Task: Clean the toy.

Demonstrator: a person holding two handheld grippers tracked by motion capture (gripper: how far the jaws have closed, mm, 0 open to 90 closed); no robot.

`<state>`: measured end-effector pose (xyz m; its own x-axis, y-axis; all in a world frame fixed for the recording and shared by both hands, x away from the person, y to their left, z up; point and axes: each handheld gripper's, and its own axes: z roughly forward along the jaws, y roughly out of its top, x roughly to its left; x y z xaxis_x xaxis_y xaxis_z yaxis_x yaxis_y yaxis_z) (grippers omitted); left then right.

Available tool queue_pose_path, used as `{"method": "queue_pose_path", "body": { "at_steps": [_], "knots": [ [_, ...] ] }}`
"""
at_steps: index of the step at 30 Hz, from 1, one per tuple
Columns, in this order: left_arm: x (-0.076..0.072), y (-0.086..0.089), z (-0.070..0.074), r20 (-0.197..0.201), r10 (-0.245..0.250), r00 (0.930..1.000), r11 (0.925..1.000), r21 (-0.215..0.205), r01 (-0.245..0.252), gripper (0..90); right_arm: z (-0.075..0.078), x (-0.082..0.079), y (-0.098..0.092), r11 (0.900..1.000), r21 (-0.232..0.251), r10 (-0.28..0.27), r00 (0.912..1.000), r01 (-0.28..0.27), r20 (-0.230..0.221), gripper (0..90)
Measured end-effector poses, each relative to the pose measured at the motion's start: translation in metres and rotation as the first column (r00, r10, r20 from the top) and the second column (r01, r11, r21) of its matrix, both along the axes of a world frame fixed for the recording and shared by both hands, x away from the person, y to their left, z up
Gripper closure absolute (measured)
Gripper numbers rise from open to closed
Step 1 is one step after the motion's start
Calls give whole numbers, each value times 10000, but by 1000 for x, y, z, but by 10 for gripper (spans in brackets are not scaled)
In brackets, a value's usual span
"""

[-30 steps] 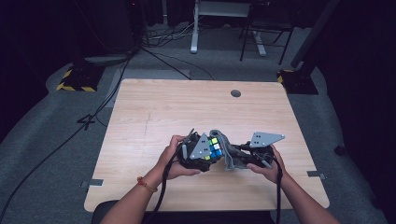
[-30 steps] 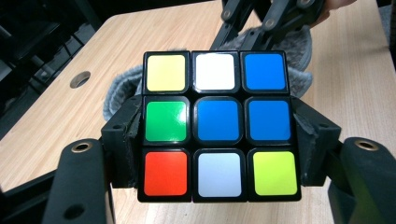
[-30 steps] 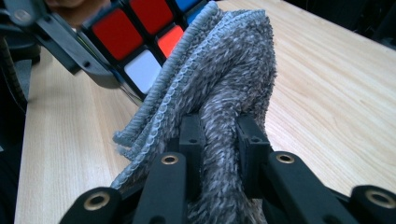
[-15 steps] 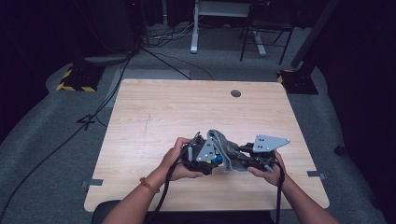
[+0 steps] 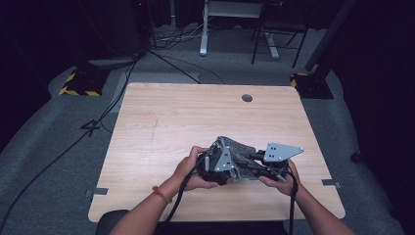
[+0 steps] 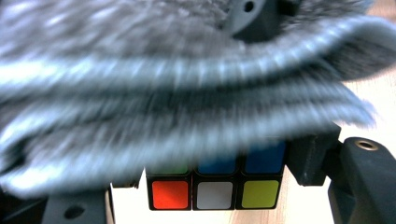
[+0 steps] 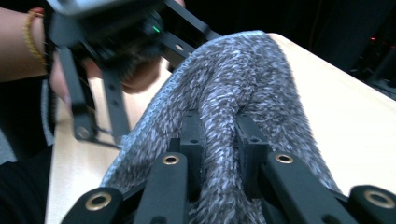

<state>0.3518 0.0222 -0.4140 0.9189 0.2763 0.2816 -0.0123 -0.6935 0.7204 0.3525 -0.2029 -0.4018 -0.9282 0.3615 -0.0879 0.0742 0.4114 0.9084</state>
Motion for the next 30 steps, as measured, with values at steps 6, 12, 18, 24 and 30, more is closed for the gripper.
{"method": "queue_pose_path", "body": {
  "at_steps": [6, 12, 18, 24, 30],
  "knots": [
    [1, 18, 10, 183, 283, 9994, 9987, -428, -275, 334, -10, 15, -9, 9990, -144, -436, 9976, 429, -538, 768],
    [-1, 29, 19, 335, 284, 9990, 9948, -983, -250, 334, -22, 27, -12, 9980, -247, -610, 9911, 585, -1186, 767],
    [-1, 31, 20, 268, 29, 9996, 9908, -1356, 8, 332, -22, 27, -14, 9983, 580, 43, 9848, 59, -1737, 775],
    [-2, 30, 17, 323, -33, 9995, 9942, -1076, 68, 322, -12, 22, -16, 9894, 1413, 602, 9815, -345, -1819, 784],
    [-2, 23, 12, 369, 67, 9993, 9982, -593, -45, 326, -8, 15, -13, 9913, 1235, 644, 9871, -463, -1464, 782]
  ]
}}
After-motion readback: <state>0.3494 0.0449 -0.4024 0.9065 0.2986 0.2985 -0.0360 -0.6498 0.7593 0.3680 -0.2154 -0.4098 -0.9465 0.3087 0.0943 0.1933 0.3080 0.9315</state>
